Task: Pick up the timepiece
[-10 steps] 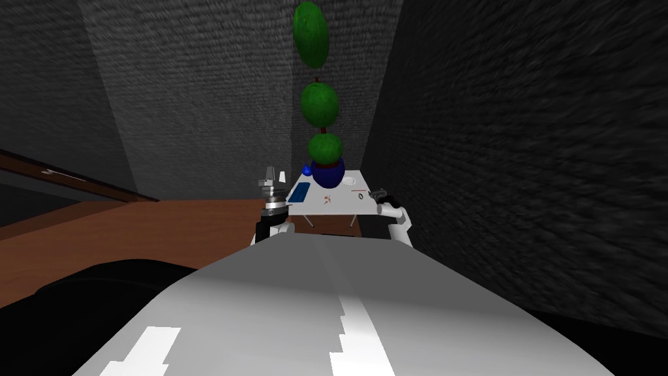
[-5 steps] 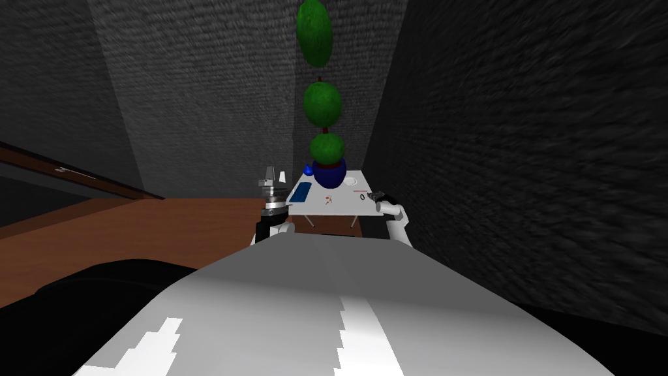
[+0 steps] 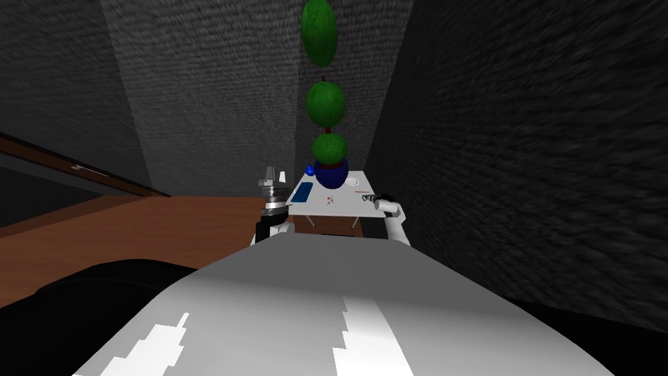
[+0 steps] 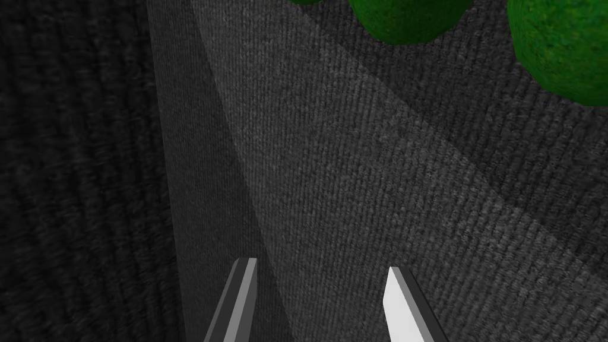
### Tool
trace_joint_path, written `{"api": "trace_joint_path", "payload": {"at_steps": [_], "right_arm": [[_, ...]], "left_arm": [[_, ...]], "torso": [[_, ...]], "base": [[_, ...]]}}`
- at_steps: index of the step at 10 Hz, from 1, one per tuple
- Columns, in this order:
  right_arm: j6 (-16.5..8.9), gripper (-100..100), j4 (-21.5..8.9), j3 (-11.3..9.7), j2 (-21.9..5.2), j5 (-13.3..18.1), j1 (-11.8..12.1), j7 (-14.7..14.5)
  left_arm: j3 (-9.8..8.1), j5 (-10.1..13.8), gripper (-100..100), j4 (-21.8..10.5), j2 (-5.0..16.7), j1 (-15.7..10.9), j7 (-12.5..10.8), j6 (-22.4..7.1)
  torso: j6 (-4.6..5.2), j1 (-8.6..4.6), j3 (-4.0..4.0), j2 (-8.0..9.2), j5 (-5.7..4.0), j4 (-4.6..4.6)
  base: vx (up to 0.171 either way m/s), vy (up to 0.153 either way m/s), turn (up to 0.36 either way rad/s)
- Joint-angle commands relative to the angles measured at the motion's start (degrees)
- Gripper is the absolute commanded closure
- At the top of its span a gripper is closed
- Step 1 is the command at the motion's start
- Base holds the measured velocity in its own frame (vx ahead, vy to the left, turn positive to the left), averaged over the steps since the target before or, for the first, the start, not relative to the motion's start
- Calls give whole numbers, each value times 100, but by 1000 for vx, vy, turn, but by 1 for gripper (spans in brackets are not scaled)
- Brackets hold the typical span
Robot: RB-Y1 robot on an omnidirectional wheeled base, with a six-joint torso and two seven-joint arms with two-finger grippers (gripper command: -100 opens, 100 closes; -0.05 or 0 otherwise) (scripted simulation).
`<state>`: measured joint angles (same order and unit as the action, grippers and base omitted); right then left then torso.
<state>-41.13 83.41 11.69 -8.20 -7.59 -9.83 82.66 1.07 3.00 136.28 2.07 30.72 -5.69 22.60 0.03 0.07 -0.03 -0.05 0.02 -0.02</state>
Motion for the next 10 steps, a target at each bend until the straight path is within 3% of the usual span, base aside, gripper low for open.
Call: {"api": "trace_joint_path", "payload": {"at_steps": [1, 6, 8, 9, 10], "right_arm": [[-162, -100, -100, 21, 15, 4, -62, 184], [-901, -100, -656, 161, 86, 3, -445, 938], [-1102, -100, -809, 200, 111, 3, -548, 1144], [-1031, -100, -736, 183, 110, 9, -502, 1066], [-1055, 0, -743, 185, 112, 9, -506, 1090]], "left_arm": [[0, 0, 0, 0, 0, 0, 0, 0], [0, 0, 0, 0, 0, 0, 0, 0], [0, 0, 0, 0, 0, 0, 0, 0], [0, 0, 0, 0, 0, 0, 0, 0], [0, 0, 0, 0, 0, 0, 0, 0]], "torso": [[0, 0, 0, 0, 0, 0], [1, -2, -1, -2, 0, -1], [1, -3, -1, -2, 0, 0], [1, -3, -4, -7, 0, -1], [2, -5, -1, -2, -1, -1]], "base": [[13, 11, 21], [20, 9, 37], [34, 8, 30], [22, 4, 8], [0, 0, 0]]}}
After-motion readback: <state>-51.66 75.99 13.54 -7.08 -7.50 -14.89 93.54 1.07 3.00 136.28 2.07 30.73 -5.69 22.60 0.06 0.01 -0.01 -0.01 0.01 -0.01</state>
